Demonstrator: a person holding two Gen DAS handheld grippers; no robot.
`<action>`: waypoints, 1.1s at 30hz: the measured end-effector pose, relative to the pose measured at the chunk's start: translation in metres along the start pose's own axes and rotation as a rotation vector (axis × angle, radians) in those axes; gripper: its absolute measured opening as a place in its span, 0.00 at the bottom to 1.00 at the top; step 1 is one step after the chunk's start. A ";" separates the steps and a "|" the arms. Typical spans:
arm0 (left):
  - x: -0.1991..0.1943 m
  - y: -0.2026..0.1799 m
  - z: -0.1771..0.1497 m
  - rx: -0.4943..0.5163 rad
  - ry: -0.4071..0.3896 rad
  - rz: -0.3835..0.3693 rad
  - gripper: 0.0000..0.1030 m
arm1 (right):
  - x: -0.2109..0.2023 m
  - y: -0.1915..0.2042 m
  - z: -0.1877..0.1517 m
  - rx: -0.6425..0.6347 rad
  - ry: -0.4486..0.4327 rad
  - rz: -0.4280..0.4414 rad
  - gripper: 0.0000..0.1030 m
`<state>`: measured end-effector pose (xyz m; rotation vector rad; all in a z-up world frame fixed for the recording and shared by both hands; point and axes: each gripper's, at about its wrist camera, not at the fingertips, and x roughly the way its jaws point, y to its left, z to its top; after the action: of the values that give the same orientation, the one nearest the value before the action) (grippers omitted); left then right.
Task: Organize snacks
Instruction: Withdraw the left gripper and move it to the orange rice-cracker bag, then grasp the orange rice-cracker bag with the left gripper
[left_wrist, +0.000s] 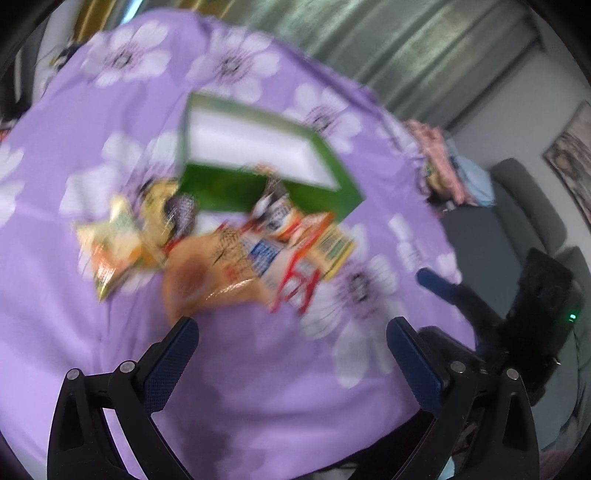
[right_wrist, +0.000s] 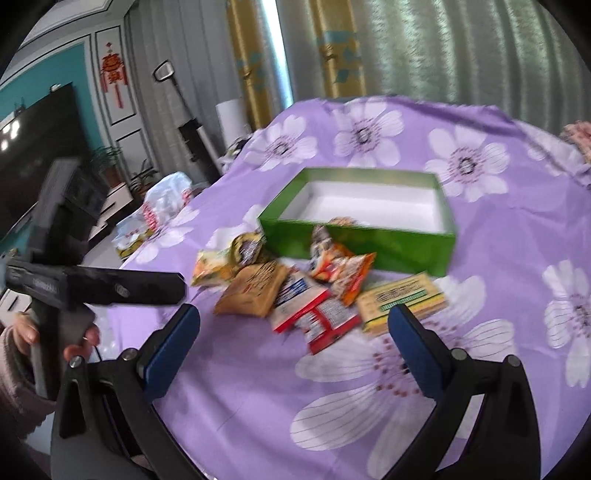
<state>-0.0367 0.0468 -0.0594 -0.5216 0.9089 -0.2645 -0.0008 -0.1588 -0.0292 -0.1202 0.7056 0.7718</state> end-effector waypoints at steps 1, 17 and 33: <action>0.001 0.005 0.000 -0.012 -0.008 0.026 0.98 | 0.005 0.003 -0.002 -0.007 0.012 0.013 0.99; 0.039 0.048 0.010 -0.121 -0.028 0.087 0.98 | 0.094 0.026 -0.008 -0.092 0.168 0.149 0.79; 0.051 0.068 0.016 -0.181 -0.015 0.007 0.68 | 0.137 0.024 0.001 -0.141 0.249 0.175 0.42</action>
<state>0.0066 0.0870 -0.1228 -0.6870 0.9247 -0.1724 0.0528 -0.0593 -0.1102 -0.2889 0.9062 0.9855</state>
